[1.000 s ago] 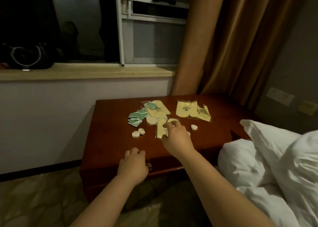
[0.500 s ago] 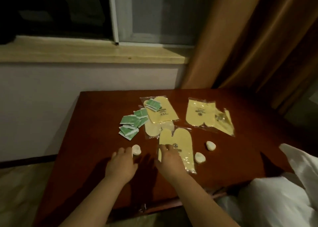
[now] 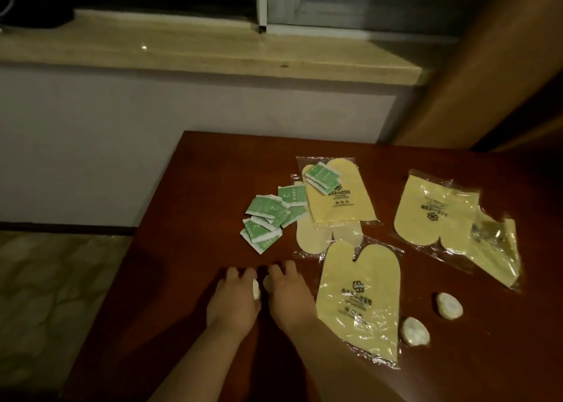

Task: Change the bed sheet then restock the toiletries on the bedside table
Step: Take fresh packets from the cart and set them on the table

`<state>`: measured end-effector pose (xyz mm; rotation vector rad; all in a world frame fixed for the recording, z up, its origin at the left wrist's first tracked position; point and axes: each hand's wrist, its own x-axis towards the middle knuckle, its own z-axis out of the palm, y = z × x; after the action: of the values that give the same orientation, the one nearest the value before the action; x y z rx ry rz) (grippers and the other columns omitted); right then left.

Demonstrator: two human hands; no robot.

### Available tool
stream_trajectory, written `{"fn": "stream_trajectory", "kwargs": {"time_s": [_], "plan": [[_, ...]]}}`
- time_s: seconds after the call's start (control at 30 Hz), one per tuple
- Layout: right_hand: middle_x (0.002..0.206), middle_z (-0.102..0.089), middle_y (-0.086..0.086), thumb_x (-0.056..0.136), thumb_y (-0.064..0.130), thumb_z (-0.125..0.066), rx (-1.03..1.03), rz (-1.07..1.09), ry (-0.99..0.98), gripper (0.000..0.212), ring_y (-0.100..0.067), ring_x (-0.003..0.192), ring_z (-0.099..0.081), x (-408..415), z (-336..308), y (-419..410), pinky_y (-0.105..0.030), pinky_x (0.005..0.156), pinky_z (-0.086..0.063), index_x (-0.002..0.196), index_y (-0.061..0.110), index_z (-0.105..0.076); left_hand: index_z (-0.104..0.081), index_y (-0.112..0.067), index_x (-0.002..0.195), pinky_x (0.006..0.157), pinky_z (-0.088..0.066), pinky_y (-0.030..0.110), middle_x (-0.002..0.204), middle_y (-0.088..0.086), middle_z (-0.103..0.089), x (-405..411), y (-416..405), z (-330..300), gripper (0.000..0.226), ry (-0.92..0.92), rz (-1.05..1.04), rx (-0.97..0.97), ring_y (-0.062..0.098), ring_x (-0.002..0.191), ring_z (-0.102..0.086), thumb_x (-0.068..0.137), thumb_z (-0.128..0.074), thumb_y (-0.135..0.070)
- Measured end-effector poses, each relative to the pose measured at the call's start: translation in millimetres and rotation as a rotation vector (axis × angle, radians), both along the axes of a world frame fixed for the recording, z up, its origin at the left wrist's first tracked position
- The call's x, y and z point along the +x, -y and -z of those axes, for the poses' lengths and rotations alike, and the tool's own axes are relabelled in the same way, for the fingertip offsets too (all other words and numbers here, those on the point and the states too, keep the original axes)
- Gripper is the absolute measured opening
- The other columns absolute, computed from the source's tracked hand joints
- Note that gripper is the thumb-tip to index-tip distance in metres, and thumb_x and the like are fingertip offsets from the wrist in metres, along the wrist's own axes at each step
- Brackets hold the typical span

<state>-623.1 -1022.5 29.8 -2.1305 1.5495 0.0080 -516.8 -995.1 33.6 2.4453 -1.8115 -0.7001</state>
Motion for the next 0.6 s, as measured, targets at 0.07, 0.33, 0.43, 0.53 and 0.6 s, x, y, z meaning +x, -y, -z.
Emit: {"fn": "stream_trajectory", "kwargs": {"time_s": [0.07,0.33,0.43,0.53,0.6], "plan": [[0.129,-0.037,-0.009,0.093,0.01,-0.044,-0.018,0.036,0.041,0.035,-0.027,0.109,-0.05,-3,3,2,-0.031,0.088,-0.041,0.128,0.013,-0.043,-0.042,-0.024,0.125,0.074,-0.046,0.026,0.123,0.003,-0.04,-1,2,1,0.04,-0.072,-0.07,-0.023,0.018,0.106,-0.049,0.089,-0.058,-0.033],[0.128,-0.045,-0.007,0.084,0.007,-0.053,-0.186,0.172,0.28,0.056,-0.024,0.114,-0.049,-35,-26,2,-0.028,0.092,-0.041,0.138,0.013,-0.04,-0.061,-0.011,0.105,0.072,-0.049,0.031,0.1,0.008,-0.064,-29,24,-31,0.016,-1.407,-0.735,0.087,0.019,0.087,-0.059,0.094,-0.055,-0.021],[0.13,-0.044,-0.005,0.084,0.009,-0.054,-0.229,0.213,0.259,0.061,-0.022,0.117,-0.046,-64,-41,-2,-0.029,0.096,-0.04,0.142,0.015,-0.035,-0.062,-0.01,0.115,0.08,-0.05,0.036,0.109,0.013,-0.068,-62,30,-31,0.03,-1.7,-0.735,0.209,0.025,0.097,-0.062,0.095,-0.051,-0.029],[0.133,-0.042,-0.006,0.083,0.012,-0.053,-0.228,0.273,0.189,0.065,-0.022,0.117,-0.044,-98,-44,-11,-0.03,0.096,-0.04,0.144,0.014,-0.03,-0.057,-0.014,0.127,0.083,-0.048,0.038,0.117,0.015,-0.065,-99,31,-32,0.041,-1.792,-0.706,0.354,0.027,0.108,-0.059,0.095,-0.047,-0.038],[0.135,-0.043,-0.005,0.087,0.014,-0.051,-0.242,0.315,0.139,0.062,-0.022,0.118,-0.043,-119,-42,-17,-0.03,0.096,-0.039,0.145,0.016,-0.029,-0.057,-0.016,0.127,0.076,-0.047,0.037,0.113,0.014,-0.066,-121,30,-33,0.04,-1.79,-0.688,0.419,0.027,0.104,-0.06,0.096,-0.046,-0.039]]}}
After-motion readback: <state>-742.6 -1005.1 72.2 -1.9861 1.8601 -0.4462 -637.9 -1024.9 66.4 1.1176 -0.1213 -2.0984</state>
